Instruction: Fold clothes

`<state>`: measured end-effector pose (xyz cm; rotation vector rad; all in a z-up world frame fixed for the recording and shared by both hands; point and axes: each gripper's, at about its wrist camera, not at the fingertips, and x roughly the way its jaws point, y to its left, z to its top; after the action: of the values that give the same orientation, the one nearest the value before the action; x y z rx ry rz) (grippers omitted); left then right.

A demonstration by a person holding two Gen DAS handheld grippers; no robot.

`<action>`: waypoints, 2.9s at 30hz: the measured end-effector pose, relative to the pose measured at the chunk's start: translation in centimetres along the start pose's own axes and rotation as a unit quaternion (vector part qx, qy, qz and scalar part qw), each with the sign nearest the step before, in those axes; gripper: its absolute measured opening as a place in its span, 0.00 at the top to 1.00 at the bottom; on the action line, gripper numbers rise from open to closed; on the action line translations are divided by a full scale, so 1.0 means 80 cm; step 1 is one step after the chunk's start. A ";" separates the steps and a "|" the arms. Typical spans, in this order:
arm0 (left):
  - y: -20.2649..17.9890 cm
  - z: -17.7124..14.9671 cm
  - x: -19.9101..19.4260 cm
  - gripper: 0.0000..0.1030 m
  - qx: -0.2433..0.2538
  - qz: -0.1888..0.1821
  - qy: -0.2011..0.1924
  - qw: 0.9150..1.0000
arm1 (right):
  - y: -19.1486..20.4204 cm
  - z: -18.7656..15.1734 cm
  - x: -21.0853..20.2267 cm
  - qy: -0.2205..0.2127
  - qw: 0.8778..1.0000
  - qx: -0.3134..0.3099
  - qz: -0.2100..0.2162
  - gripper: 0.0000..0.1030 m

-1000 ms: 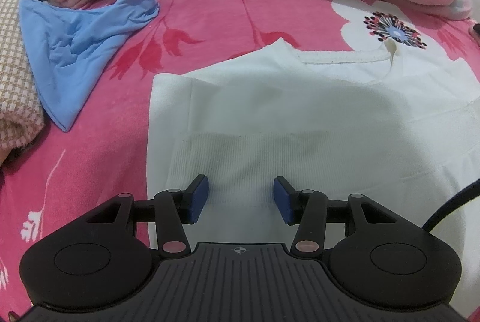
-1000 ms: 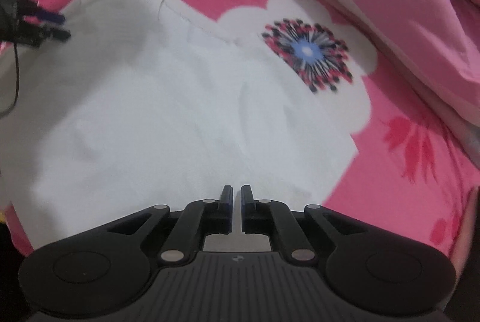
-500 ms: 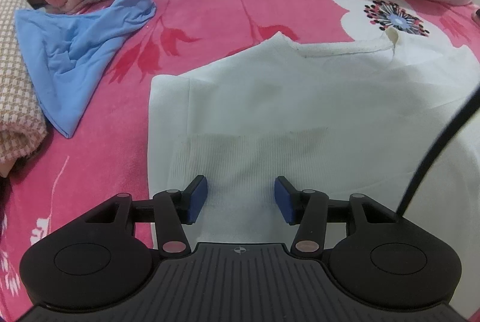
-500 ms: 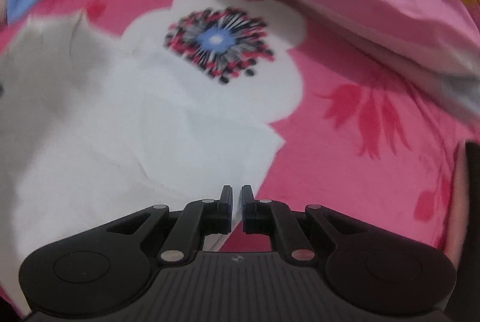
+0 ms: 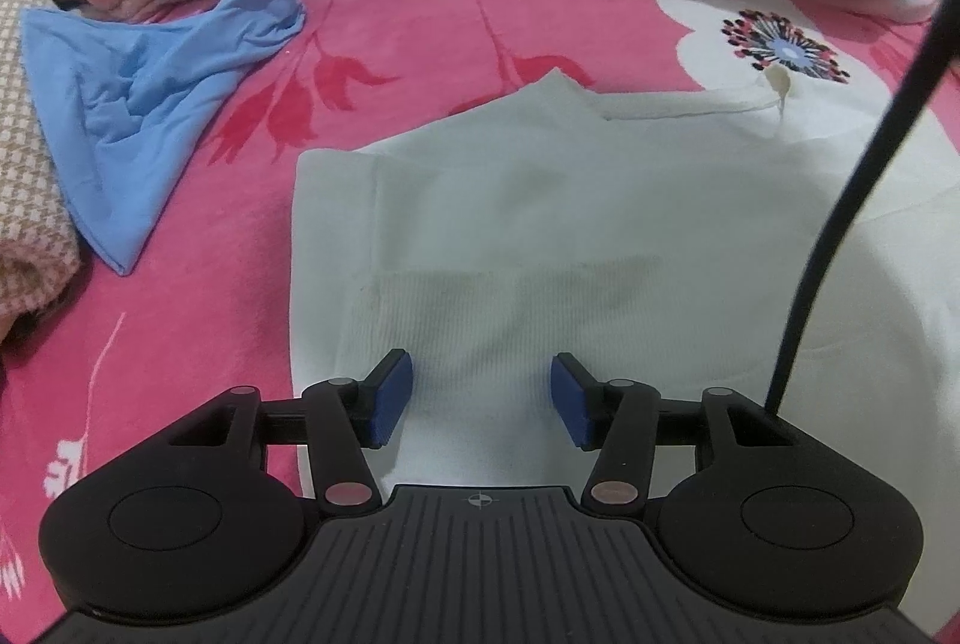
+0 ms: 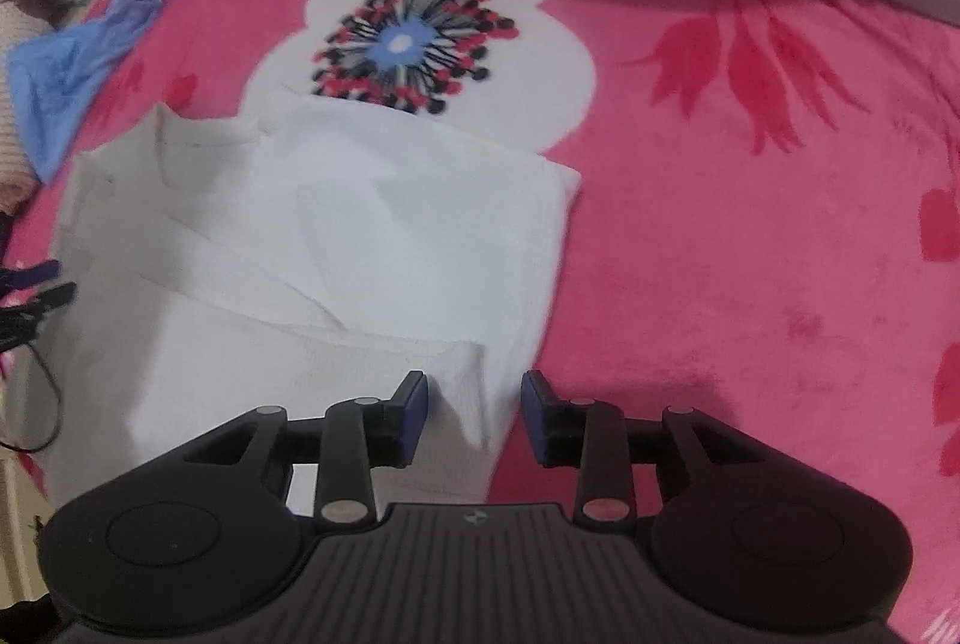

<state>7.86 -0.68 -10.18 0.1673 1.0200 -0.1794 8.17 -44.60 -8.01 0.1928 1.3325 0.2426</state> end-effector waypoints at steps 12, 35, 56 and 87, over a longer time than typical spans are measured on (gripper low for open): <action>0.004 0.000 0.004 0.50 0.021 -0.017 -0.002 1.000 | -0.007 0.011 0.017 -0.014 0.999 0.013 0.039 0.65; 0.005 0.000 0.006 0.49 0.018 -0.018 -0.002 1.000 | -0.027 -0.022 0.018 -0.004 0.988 0.114 0.102 0.64; 0.029 0.012 -0.021 0.49 -0.010 -0.025 -0.044 0.999 | 0.055 -0.024 -0.012 -0.047 0.998 -0.045 -0.023 0.97; 0.080 0.019 0.012 0.66 -0.031 -0.090 -0.009 0.995 | 0.072 -0.023 -0.010 -0.054 0.995 -0.054 -0.063 0.97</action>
<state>11.07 5.15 -9.82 0.0159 1.0215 -0.3123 5.82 -39.27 -6.08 0.0303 1.2154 0.1953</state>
